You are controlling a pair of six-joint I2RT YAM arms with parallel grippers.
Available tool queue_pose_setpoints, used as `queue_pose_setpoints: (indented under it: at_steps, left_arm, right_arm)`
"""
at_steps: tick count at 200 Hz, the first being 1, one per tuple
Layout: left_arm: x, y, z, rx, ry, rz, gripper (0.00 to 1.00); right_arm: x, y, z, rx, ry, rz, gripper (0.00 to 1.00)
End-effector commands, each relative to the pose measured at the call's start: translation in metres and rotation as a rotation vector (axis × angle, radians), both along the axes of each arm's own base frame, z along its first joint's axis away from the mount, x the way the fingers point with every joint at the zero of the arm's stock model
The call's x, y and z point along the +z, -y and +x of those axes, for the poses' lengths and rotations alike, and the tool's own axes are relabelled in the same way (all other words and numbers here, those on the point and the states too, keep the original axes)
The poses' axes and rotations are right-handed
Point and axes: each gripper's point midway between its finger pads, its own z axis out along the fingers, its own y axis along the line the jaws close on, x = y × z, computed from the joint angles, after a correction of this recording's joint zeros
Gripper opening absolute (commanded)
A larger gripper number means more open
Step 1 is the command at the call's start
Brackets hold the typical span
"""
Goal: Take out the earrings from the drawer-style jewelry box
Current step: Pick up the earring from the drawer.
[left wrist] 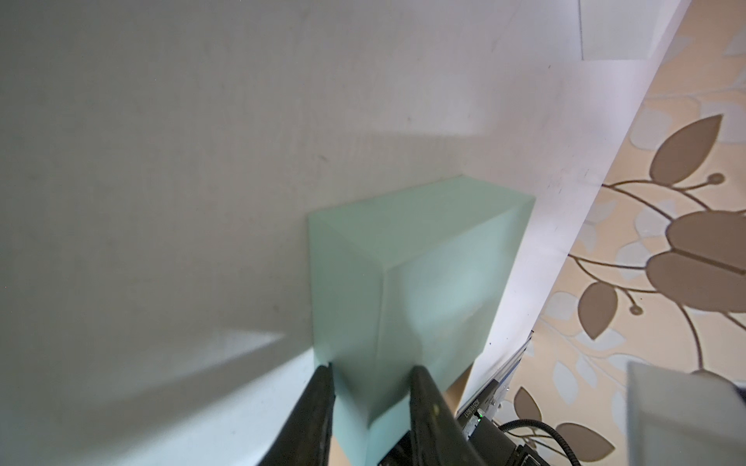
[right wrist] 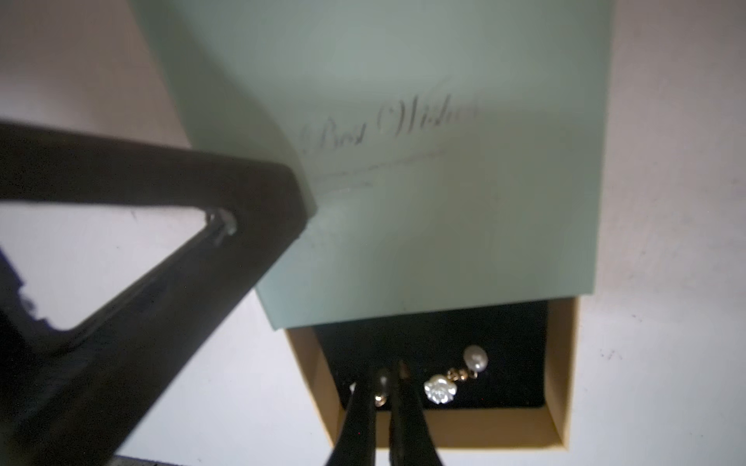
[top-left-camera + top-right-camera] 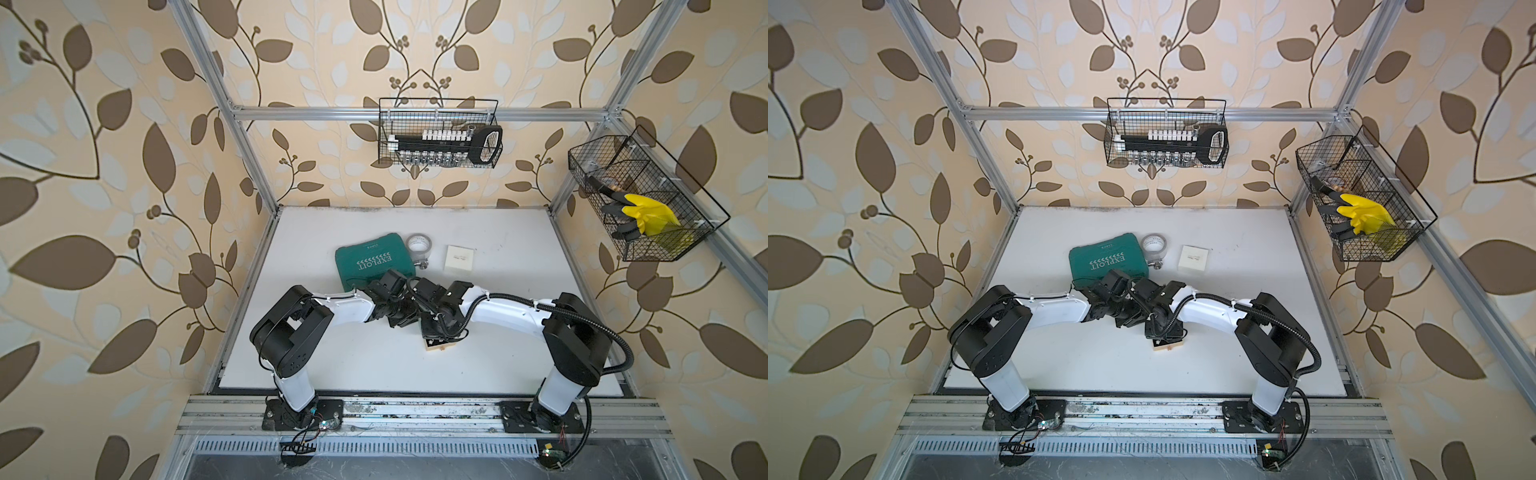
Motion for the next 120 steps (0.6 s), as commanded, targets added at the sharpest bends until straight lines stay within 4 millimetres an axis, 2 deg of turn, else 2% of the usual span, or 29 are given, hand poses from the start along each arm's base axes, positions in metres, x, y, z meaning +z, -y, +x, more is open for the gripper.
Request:
queue_pose_setpoints:
  at_steps: [1, 28, 60, 97, 120]
  left_arm:
    - [-0.004, -0.001, -0.008, -0.028, -0.006, 0.011, 0.33]
    - [-0.005, -0.001, -0.008, -0.027, -0.007, 0.012, 0.33]
    - [-0.005, -0.001, -0.008, -0.025, -0.006, 0.012, 0.33]
    - [-0.004, 0.000, -0.007, -0.028, -0.004, 0.010, 0.33]
    - [-0.003, 0.001, -0.006, -0.031, -0.002, 0.012, 0.33]
  right_arm:
    - [0.012, 0.003, -0.003, 0.017, 0.016, -0.009, 0.05]
    - [0.015, 0.004, -0.004, 0.023, 0.017, -0.009, 0.05]
    - [0.031, 0.004, -0.010, 0.055, 0.044, -0.008, 0.05]
    - [0.049, 0.008, -0.032, 0.118, 0.072, -0.017, 0.05]
    - [0.052, 0.010, -0.050, 0.157, 0.060, -0.001, 0.05]
